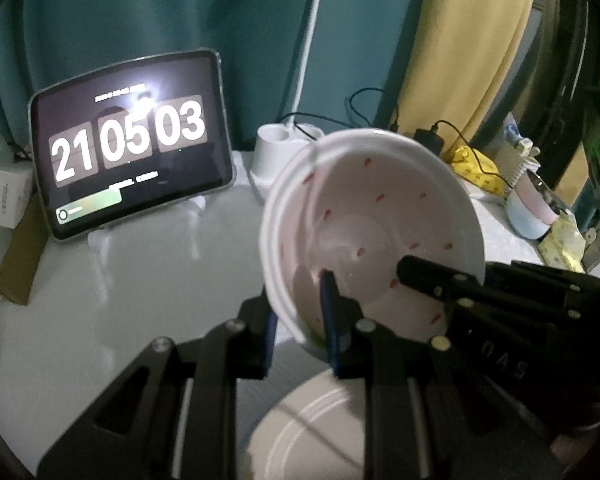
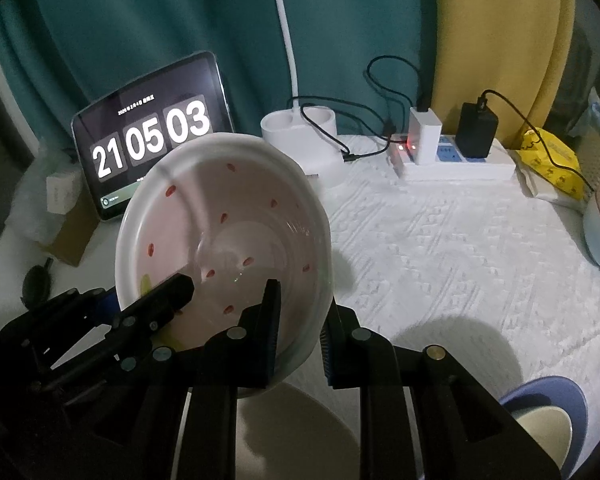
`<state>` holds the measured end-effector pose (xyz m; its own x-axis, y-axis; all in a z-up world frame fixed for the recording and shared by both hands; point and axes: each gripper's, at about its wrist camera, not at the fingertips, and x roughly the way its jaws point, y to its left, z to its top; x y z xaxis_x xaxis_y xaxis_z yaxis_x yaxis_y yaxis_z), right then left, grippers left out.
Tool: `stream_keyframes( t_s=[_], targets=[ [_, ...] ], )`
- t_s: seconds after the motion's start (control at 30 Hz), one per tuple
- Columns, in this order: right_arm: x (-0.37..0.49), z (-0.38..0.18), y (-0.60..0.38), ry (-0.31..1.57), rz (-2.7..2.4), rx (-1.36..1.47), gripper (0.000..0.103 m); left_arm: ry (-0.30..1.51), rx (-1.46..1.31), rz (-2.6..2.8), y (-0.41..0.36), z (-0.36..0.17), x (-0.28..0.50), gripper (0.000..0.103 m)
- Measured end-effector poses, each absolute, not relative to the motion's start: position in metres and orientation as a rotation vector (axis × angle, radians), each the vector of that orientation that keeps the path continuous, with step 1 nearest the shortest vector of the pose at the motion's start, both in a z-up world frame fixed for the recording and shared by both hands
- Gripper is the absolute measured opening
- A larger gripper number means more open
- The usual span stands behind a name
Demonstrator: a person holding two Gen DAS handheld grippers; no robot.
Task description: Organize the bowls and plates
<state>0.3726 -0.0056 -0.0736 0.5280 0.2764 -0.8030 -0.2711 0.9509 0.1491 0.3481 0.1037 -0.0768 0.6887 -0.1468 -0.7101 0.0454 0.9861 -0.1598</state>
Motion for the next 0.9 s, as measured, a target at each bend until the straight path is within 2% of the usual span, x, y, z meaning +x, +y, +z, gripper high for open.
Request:
stream_keyframes(
  t_s=[0.9],
  targets=[
    [0.318, -0.046, -0.081, 0.883, 0.29, 0.068, 0.019, 0.747, -0.042, -0.153, 0.028, -0.05, 0.301, 0.02]
  ],
)
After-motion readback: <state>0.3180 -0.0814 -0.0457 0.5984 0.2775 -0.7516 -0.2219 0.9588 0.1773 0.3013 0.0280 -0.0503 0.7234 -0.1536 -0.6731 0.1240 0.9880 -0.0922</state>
